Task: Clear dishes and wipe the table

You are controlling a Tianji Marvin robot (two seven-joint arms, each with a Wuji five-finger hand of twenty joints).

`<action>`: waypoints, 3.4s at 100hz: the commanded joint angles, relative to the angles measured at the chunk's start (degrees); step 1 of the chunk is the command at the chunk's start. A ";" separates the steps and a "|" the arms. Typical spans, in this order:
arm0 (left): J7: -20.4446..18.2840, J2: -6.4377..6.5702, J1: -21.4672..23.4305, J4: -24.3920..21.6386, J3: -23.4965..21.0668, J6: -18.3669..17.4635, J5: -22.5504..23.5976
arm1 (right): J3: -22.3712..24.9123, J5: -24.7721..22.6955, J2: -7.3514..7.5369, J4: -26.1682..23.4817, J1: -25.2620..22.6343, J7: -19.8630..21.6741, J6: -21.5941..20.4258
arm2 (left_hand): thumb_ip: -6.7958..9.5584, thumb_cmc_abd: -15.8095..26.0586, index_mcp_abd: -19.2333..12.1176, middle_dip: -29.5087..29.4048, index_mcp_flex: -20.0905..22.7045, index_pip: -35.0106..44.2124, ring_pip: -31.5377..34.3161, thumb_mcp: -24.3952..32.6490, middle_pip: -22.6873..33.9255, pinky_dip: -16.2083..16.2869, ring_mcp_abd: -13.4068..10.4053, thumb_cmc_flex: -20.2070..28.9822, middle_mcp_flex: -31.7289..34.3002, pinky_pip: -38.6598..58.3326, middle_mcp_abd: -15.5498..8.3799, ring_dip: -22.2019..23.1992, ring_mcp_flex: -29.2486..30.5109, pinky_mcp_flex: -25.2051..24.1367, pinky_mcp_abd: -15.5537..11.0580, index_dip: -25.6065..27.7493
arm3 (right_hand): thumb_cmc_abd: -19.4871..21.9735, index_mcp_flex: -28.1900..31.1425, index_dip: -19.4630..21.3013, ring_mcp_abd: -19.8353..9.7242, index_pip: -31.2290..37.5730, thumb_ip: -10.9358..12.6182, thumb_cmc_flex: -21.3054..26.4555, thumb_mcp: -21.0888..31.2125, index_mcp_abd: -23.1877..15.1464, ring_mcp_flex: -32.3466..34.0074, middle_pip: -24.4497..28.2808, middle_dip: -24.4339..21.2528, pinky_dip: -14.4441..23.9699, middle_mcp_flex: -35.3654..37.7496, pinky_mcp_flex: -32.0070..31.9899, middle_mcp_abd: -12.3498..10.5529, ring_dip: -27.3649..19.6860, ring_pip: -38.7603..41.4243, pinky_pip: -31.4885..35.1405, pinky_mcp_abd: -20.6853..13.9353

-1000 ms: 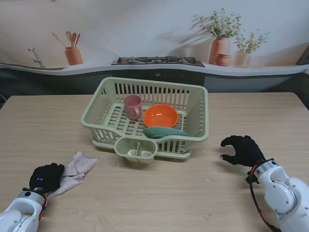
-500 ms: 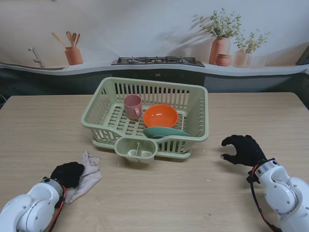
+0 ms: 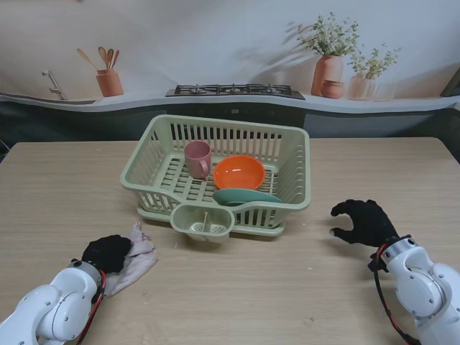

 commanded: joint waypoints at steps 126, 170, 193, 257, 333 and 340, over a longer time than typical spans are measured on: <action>14.92 -0.29 -6.07 15.31 -5.71 -5.33 0.87 | 0.33 1.38 -0.39 -0.31 -0.17 0.24 -1.39 | 1.30 2.42 -9.42 0.80 2.18 5.74 1.28 3.63 0.80 1.26 2.64 6.52 0.02 3.77 2.16 0.52 0.03 0.42 3.22 2.13 | 1.18 0.79 0.07 -0.16 -0.63 2.38 -2.17 -1.17 -0.21 0.03 -0.72 -0.43 -0.44 -0.67 0.46 -0.03 -0.22 -0.96 -1.32 0.10; 18.48 -1.33 5.90 8.75 -8.01 0.57 2.86 | 0.52 1.51 -0.34 -0.60 -0.31 0.70 -1.74 | 1.31 2.43 -8.64 0.72 2.53 5.13 1.26 3.56 0.59 1.65 3.32 6.55 -0.06 3.69 2.84 0.55 -0.10 0.62 3.22 1.59 | 1.21 0.75 0.05 -0.21 -0.67 2.43 -2.14 -1.22 -0.25 0.00 -0.79 -0.42 -0.51 -0.73 0.42 -0.06 -0.23 -1.01 -1.22 0.28; 19.63 -1.39 6.60 8.68 -8.74 -0.48 3.25 | 0.45 1.49 -0.35 -0.76 -0.42 0.74 -1.53 | 1.32 2.40 -8.70 0.73 2.54 5.06 1.23 3.56 0.56 1.76 3.30 6.52 -0.04 3.62 2.83 0.54 -0.08 0.66 3.22 1.55 | 1.18 0.72 0.05 -0.19 -0.68 2.42 -2.10 -1.19 -0.20 -0.04 -0.76 -0.40 -0.55 -0.70 0.35 -0.06 -0.22 -1.02 -1.22 0.26; 21.99 -0.40 -15.35 26.15 -0.96 -5.29 -1.10 | 0.16 1.20 -0.32 -0.87 -0.22 0.77 -0.77 | 2.44 -1.86 -6.02 -1.40 7.48 -1.72 -4.53 5.13 -4.05 1.36 5.76 3.55 1.33 -0.08 2.95 -2.78 -0.99 0.13 3.22 -12.79 | 1.46 0.83 0.08 -0.38 -0.66 2.50 -2.22 -1.23 -0.26 -0.16 -0.68 -0.33 -0.51 -0.67 0.10 -0.20 -0.17 -1.05 -1.27 0.41; 21.47 -1.38 -1.87 16.78 -6.24 2.51 0.33 | 0.24 1.62 -0.32 -1.43 -0.60 1.36 -0.64 | 2.31 -1.02 -4.74 -1.02 7.01 -0.76 -1.65 4.92 -3.38 2.11 7.08 4.41 1.32 3.16 4.34 -1.22 -0.38 2.27 3.22 -12.02 | 1.42 0.86 0.09 -0.29 -0.76 2.54 -2.21 -1.07 -0.28 -0.20 -0.71 -0.32 -0.38 -0.70 0.09 -0.11 -0.13 -1.05 -1.28 0.58; 23.04 -1.58 0.65 15.78 -7.63 2.38 1.00 | 0.25 1.64 -0.29 -1.49 -0.60 1.54 -0.74 | 2.31 -1.03 -4.80 -1.06 7.06 -0.83 -1.66 4.89 -3.36 2.11 7.10 4.39 1.37 3.23 4.40 -1.14 -0.34 2.33 3.22 -12.01 | 1.44 0.88 0.10 -0.38 -0.75 2.55 -2.19 -1.05 -0.23 -0.19 -0.71 -0.32 -0.38 -0.71 0.06 -0.11 -0.13 -1.05 -1.30 0.54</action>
